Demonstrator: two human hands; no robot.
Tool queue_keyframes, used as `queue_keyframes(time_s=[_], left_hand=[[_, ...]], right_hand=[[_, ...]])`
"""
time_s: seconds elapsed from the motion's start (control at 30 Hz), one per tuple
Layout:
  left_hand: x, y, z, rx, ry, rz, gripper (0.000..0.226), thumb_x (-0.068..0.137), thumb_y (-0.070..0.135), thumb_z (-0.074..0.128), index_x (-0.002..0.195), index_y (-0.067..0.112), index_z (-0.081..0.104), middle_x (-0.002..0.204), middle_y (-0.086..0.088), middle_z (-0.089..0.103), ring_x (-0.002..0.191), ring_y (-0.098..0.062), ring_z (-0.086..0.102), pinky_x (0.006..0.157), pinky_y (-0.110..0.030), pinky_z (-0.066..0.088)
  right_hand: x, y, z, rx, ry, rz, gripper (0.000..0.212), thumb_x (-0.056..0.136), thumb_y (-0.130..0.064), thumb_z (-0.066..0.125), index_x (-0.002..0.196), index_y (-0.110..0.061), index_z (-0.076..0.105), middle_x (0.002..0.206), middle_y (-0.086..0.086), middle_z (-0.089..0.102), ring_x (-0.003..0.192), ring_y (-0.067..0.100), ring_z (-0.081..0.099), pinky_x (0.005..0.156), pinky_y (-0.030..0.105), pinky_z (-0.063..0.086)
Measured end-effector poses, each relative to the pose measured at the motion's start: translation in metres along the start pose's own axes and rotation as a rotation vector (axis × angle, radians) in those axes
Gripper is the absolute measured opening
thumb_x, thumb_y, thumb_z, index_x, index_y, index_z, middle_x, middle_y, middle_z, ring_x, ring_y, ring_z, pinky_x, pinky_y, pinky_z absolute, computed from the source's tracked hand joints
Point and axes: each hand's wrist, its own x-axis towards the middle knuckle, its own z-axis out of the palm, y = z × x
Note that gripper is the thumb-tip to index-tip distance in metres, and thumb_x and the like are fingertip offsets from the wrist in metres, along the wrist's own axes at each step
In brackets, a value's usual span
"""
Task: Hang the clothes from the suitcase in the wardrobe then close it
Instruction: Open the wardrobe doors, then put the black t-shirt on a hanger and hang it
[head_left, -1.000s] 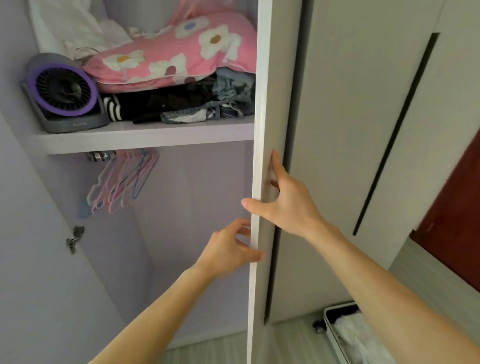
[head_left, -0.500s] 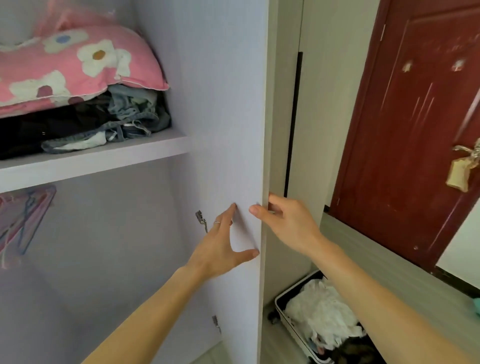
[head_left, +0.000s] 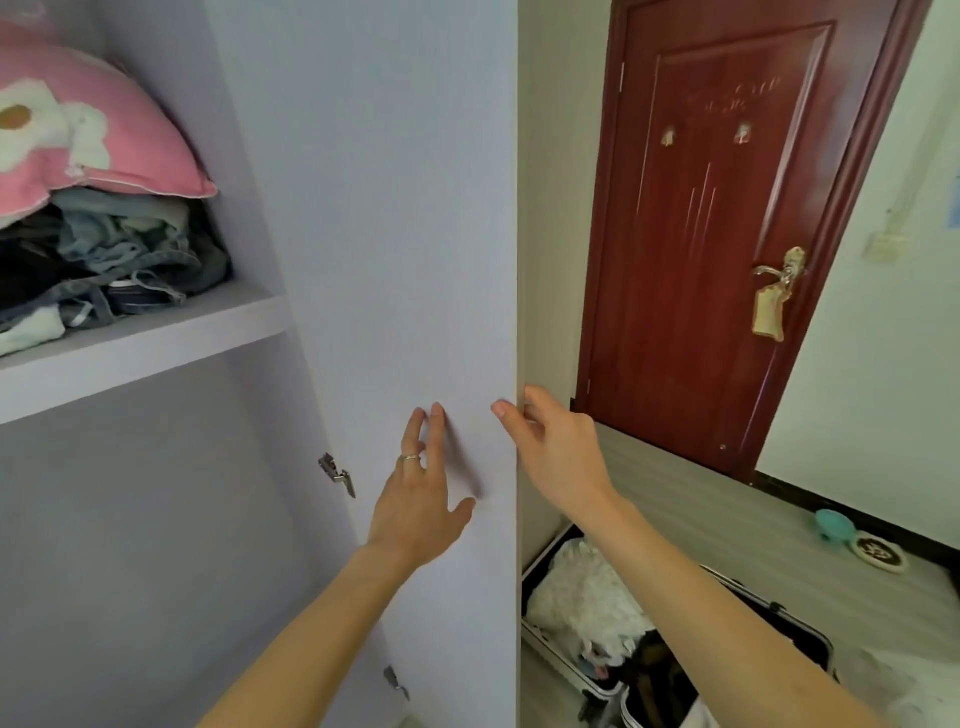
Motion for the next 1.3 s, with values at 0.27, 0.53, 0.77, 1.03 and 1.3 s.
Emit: queue_keyframes(time_s=[0.27, 0.53, 0.77, 1.03, 1.3], left_hand=[[-0.021, -0.010, -0.006, -0.132, 0.009, 0.123, 0.075, 0.094, 0.026, 0.061, 0.156, 0.031, 0.018, 0.160, 0.005, 0.016, 0.112, -0.015, 0.060, 0.075, -0.026, 0.050], [-0.067, 0.036, 0.062, -0.187, -0.322, 0.458, 0.042, 0.090, 0.023, 0.057, 0.131, 0.033, 0.050, 0.131, 0.014, 0.051, 0.091, -0.008, 0.060, 0.068, -0.018, 0.045], [-0.051, 0.085, 0.153, -0.178, -0.699, 0.403, 0.045, 0.097, 0.028, 0.050, 0.140, 0.037, 0.043, 0.139, 0.014, 0.044, 0.107, -0.007, 0.054, 0.088, -0.030, 0.049], [0.009, 0.154, 0.277, -0.104, -0.879, 0.345, 0.043, 0.100, 0.029, 0.049, 0.143, 0.032, 0.041, 0.141, 0.009, 0.043, 0.098, -0.007, 0.049, 0.082, -0.025, 0.042], [0.056, 0.177, 0.454, -0.013, -1.066, 0.346, 0.046, 0.098, 0.031, 0.052, 0.142, 0.031, 0.041, 0.143, 0.005, 0.044, 0.127, -0.015, 0.049, 0.098, -0.040, 0.049]], right_hand=[[-0.040, 0.020, 0.003, -0.100, -0.047, 0.137, 0.026, 0.098, -0.039, 0.059, 0.121, -0.027, 0.060, 0.105, -0.012, 0.072, 0.091, 0.002, 0.067, 0.084, 0.023, 0.052], [-0.168, 0.109, -0.035, -0.239, -0.136, 0.488, 0.035, 0.098, -0.036, 0.057, 0.133, -0.030, 0.053, 0.125, -0.019, 0.062, 0.121, 0.001, 0.055, 0.100, 0.024, 0.046], [-0.222, 0.190, -0.085, -0.419, -0.348, 0.730, 0.045, 0.100, -0.041, 0.052, 0.143, -0.027, 0.047, 0.139, -0.010, 0.054, 0.121, 0.008, 0.054, 0.092, 0.015, 0.039], [-0.220, 0.310, -0.159, -0.492, -0.346, 0.912, 0.039, 0.098, -0.042, 0.049, 0.134, -0.026, 0.051, 0.101, -0.006, 0.056, 0.090, 0.013, 0.054, 0.075, 0.024, 0.046], [-0.209, 0.465, -0.181, -0.456, -0.333, 1.137, 0.043, 0.097, -0.042, 0.048, 0.136, -0.023, 0.048, 0.124, 0.002, 0.061, 0.110, 0.024, 0.057, 0.088, 0.034, 0.051]])
